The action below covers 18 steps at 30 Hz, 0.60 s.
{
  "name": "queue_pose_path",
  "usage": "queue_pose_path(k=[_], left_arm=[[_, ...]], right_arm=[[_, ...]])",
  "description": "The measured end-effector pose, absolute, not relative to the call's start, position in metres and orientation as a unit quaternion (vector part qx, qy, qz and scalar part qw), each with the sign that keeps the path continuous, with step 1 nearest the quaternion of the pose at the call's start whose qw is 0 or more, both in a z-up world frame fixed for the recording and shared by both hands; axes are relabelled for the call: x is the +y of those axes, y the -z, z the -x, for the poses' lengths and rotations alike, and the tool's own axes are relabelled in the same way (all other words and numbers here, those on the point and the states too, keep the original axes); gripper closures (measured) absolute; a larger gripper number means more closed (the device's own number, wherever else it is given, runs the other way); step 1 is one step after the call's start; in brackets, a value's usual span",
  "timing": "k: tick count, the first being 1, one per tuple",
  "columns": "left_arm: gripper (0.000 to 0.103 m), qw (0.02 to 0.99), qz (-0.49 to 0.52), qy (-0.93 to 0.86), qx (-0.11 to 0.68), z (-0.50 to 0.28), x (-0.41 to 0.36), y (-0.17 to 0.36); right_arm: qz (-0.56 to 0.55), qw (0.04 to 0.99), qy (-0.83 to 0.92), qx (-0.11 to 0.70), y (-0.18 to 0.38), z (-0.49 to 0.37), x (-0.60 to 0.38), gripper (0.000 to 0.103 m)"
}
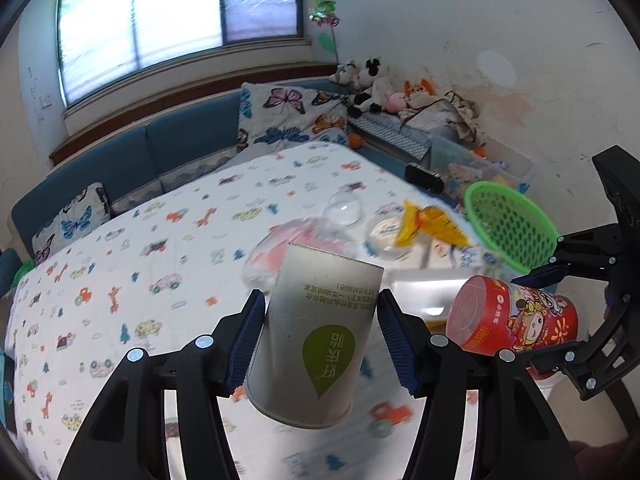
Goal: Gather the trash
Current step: 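Carry the red cup to the basket and drop it with the right gripper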
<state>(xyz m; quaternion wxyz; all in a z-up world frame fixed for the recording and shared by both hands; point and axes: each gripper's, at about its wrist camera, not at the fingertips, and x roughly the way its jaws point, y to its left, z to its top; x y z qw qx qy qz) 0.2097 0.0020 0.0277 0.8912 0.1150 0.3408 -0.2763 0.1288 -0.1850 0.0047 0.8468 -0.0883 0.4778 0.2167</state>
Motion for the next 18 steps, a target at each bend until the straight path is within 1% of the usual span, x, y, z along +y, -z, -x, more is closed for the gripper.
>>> queue_pose_path(k=[9, 18], left_arm=[[0.047, 0.885, -0.115, 0.309, 0.33, -0.202, -0.052, -0.046], [0.047, 0.873, -0.118, 0.348, 0.321, -0.201, -0.123, -0.06]], right_arm=[[0.038, 0.879, -0.178, 0.442, -0.03, -0.115, -0.251, 0.034], [-0.019, 0.9, -0.105, 0.424, -0.033, -0.116, -0.339, 0.034]])
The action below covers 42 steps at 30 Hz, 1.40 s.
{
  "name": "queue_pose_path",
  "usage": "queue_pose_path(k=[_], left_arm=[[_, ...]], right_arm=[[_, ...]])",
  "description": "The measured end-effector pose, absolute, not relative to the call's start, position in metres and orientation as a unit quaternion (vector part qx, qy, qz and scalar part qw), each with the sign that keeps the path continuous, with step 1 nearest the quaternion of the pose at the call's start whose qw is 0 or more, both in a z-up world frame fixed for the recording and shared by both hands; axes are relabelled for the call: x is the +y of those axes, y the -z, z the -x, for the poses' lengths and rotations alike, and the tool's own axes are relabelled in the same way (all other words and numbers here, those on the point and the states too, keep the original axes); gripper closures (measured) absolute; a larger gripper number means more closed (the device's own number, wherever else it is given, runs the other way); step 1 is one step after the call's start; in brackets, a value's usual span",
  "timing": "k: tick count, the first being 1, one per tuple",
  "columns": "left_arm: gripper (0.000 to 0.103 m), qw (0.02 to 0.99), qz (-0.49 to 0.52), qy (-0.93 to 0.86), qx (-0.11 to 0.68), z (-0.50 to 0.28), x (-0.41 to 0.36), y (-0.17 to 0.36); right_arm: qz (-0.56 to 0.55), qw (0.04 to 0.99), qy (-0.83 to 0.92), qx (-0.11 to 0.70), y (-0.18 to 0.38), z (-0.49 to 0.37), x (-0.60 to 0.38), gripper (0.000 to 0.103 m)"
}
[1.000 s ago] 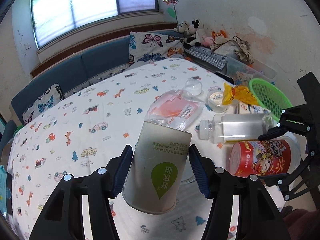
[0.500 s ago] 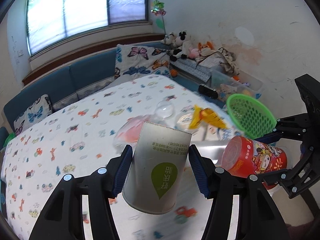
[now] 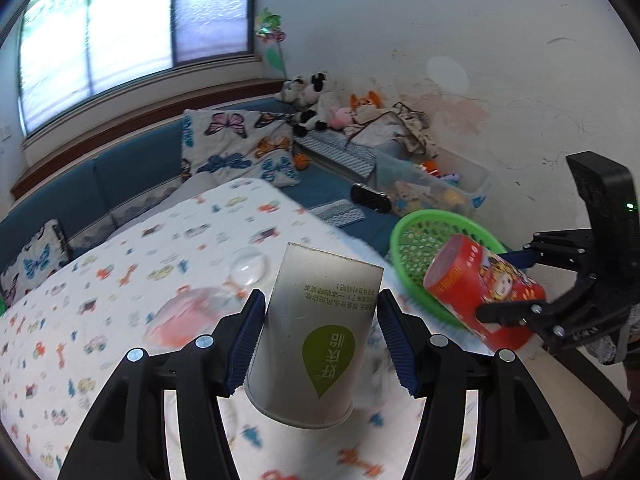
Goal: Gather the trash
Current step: 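Carry the red cup to the basket and drop it with the right gripper, then lower the white paper cup into the basket and open the left gripper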
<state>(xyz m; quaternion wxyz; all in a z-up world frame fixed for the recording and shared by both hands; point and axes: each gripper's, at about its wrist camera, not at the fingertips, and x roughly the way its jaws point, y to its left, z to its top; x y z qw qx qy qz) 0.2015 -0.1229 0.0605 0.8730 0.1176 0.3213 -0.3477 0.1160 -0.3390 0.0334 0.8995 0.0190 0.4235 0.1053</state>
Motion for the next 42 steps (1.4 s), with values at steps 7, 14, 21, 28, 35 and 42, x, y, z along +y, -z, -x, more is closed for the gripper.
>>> queue_pose_path(k=[7, 14, 21, 28, 35, 42], left_arm=[[0.047, 0.86, -0.127, 0.376, 0.321, -0.203, -0.179, -0.063], [0.047, 0.848, -0.132, 0.392, 0.333, -0.206, -0.219, -0.055], [0.047, 0.836, -0.138, 0.402, 0.347, -0.21, -0.248, -0.043], [0.047, 0.825, -0.146, 0.414, 0.356, -0.21, -0.275, -0.035], [0.047, 0.81, -0.15, 0.434, 0.365, -0.204, -0.307, -0.028], [0.047, 0.794, -0.156, 0.448, 0.38, -0.196, -0.34, -0.013]], right_arm=[[-0.057, 0.903, -0.026, 0.425, -0.014, -0.122, -0.416, 0.034], [-0.093, 0.891, 0.026, 0.443, 0.03, -0.138, -0.472, 0.033], [-0.123, 0.88, 0.042, 0.458, 0.064, -0.15, -0.497, 0.032], [-0.139, 0.883, 0.042, 0.446, 0.056, -0.14, -0.504, 0.027], [-0.131, 0.895, 0.049, 0.423, 0.034, -0.113, -0.507, 0.027], [-0.132, 0.901, 0.068, 0.408, 0.02, -0.074, -0.517, 0.024]])
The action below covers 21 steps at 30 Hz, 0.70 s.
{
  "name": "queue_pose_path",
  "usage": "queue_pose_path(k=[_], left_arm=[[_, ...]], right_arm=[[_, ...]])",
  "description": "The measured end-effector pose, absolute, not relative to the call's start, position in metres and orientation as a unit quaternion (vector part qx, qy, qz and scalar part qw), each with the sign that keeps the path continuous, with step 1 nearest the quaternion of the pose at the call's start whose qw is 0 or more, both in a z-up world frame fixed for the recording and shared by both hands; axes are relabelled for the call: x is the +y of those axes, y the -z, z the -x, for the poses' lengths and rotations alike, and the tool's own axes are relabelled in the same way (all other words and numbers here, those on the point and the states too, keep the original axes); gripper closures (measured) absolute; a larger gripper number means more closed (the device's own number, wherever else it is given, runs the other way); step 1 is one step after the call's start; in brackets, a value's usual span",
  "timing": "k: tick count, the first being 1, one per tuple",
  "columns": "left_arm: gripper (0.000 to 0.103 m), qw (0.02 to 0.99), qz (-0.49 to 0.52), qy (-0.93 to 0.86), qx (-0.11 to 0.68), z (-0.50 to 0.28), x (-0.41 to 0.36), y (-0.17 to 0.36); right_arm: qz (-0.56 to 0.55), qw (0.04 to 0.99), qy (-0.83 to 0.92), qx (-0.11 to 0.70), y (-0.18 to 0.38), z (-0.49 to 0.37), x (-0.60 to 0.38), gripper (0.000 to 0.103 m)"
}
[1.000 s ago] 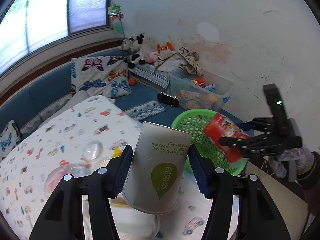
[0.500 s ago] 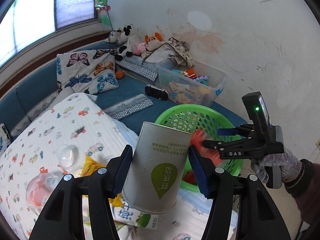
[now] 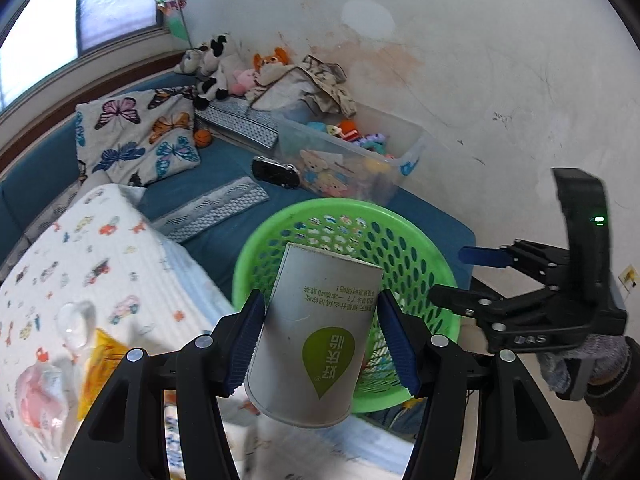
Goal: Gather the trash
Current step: 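Lower the white paper cup into the basket and open the left gripper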
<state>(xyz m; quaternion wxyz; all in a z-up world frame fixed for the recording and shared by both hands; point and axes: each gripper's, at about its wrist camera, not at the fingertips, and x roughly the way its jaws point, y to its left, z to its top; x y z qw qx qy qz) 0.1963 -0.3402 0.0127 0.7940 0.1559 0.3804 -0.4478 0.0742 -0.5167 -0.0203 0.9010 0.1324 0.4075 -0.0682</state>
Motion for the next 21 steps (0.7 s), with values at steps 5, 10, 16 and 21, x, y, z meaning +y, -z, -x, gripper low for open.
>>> queue_pose_path(k=[5, 10, 16, 21], left_arm=[[0.046, 0.783, -0.163, 0.45, 0.398, -0.194, -0.36, 0.003], [0.046, 0.78, -0.17, 0.446, 0.405, -0.193, -0.371, 0.012], [0.047, 0.778, -0.174, 0.444, 0.41, -0.199, -0.39, 0.017], [0.047, 0.791, -0.207, 0.428, 0.386, -0.197, -0.411, 0.021]], right_arm=[[-0.137, 0.901, 0.077, 0.403, 0.019, -0.06, -0.52, 0.023], [-0.147, 0.901, 0.078, 0.401, 0.021, -0.052, -0.522, 0.023], [-0.156, 0.899, 0.077, 0.402, 0.022, -0.048, -0.524, 0.023], [-0.159, 0.898, 0.077, 0.402, 0.025, -0.044, -0.525, 0.023]])
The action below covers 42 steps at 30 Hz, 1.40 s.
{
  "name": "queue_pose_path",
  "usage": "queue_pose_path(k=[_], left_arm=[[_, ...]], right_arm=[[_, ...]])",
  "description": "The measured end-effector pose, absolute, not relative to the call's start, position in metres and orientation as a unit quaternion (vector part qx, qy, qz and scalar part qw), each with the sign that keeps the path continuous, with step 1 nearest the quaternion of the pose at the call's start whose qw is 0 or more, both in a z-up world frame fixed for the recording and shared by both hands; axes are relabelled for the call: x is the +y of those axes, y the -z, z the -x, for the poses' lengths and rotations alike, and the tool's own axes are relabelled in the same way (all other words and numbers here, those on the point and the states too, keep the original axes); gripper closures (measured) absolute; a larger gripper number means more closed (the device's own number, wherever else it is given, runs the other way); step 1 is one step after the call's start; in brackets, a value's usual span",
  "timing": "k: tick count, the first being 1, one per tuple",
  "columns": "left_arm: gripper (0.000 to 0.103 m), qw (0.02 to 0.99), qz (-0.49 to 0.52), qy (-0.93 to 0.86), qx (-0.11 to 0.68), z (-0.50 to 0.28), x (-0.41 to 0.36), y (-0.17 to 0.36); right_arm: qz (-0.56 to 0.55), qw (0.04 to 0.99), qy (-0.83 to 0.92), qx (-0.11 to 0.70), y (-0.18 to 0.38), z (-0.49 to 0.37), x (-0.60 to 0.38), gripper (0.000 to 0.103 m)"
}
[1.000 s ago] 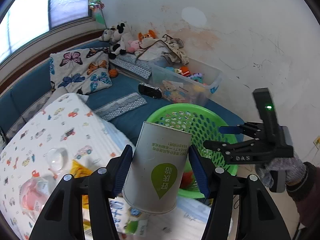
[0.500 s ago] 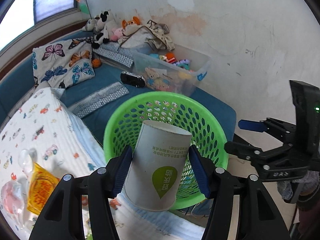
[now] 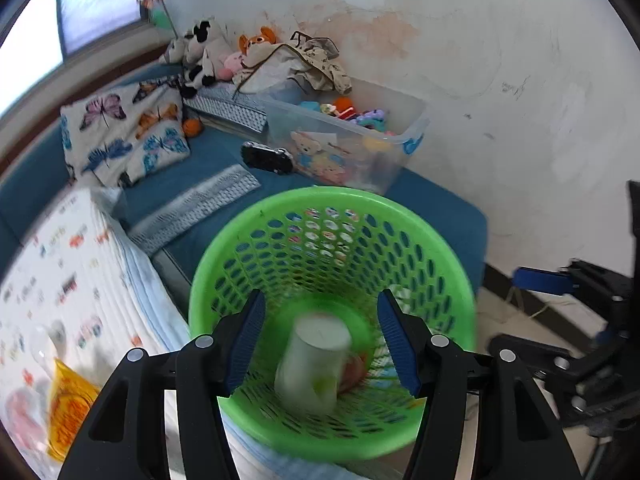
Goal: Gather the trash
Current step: 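Lower the white paper cup into the basket and open the left gripper, then move the left gripper from the basket to the clear plastic bottle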
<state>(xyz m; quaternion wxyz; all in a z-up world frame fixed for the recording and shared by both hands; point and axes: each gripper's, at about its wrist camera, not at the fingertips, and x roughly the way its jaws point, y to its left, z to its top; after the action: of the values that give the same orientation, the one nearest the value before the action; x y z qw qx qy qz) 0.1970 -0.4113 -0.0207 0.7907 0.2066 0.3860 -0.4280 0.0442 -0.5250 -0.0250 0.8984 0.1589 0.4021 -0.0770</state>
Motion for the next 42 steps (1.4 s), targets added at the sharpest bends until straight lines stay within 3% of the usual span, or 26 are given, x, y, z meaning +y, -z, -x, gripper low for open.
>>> queue_pose_path(k=[18, 42], left_arm=[[0.046, 0.801, -0.179, 0.421, 0.386, -0.192, -0.378, 0.009], [0.042, 0.867, -0.076, 0.331, 0.365, -0.185, -0.198, -0.02]], right_arm=[[-0.157, 0.903, 0.058, 0.396, 0.019, -0.042, -0.511, 0.023], [-0.086, 0.911, -0.052, 0.401, 0.002, -0.089, -0.396, 0.022]])
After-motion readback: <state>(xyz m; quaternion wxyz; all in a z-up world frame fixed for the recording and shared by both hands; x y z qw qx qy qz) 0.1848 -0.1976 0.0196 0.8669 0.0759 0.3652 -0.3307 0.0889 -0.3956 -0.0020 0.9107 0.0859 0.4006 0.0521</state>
